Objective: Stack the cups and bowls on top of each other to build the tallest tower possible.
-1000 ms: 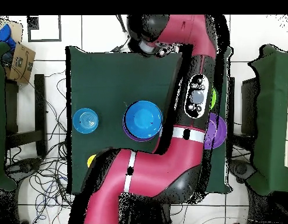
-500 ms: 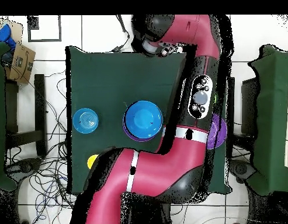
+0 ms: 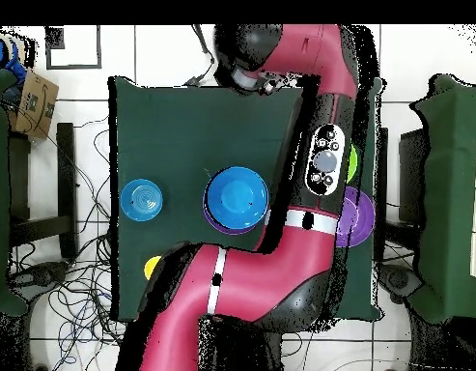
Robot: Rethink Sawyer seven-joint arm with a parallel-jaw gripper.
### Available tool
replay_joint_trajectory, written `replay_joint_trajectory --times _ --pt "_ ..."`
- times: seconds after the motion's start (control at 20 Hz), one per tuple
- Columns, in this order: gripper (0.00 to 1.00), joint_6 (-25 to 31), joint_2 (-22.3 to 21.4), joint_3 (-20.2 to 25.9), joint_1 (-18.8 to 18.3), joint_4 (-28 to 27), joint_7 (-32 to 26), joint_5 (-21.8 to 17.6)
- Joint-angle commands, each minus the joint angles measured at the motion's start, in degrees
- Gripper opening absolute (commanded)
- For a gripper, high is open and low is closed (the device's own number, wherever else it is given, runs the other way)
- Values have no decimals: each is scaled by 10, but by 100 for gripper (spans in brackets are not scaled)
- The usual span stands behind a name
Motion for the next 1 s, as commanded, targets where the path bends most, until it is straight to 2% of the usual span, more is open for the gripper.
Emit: replay_joint_trajectory --times 0.05,0.6,0.9,1.0 --pt "100 39 7 29 13 15 -62 6" --pt "100 49 -14 -18 11 16 -43 0" --pt "100 71 -29 -41 17 12 14 17" --pt "100 100 -31 -50 18 4 23 28"
